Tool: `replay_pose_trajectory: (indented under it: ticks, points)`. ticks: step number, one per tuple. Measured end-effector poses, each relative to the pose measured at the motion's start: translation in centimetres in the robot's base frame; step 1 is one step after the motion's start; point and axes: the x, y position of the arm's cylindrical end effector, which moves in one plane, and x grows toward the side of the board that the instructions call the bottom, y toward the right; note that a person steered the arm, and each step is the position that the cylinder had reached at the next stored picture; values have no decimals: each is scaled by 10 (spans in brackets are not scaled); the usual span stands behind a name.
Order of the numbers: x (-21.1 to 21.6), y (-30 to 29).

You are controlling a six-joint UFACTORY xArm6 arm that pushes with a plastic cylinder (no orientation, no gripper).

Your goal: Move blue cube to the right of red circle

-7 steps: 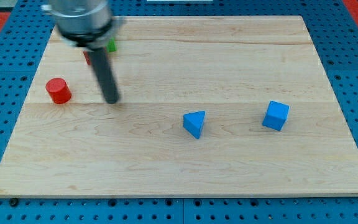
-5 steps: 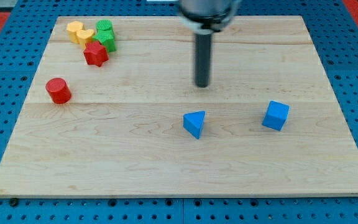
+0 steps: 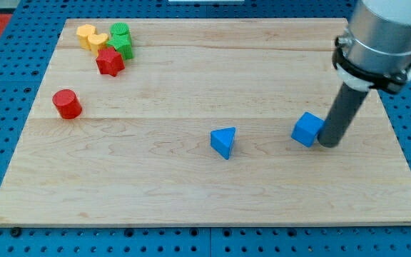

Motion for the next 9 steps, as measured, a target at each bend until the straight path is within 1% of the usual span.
replay_pose_trajectory:
  ticks: [1, 2, 4, 5, 6, 7, 8, 9]
  points:
    - [-14, -6]
    - [-28, -32]
    - [-63, -173]
    - [-86, -220]
    - [-86, -294]
    - [-79, -329]
    - [-61, -268]
    - [-61, -149]
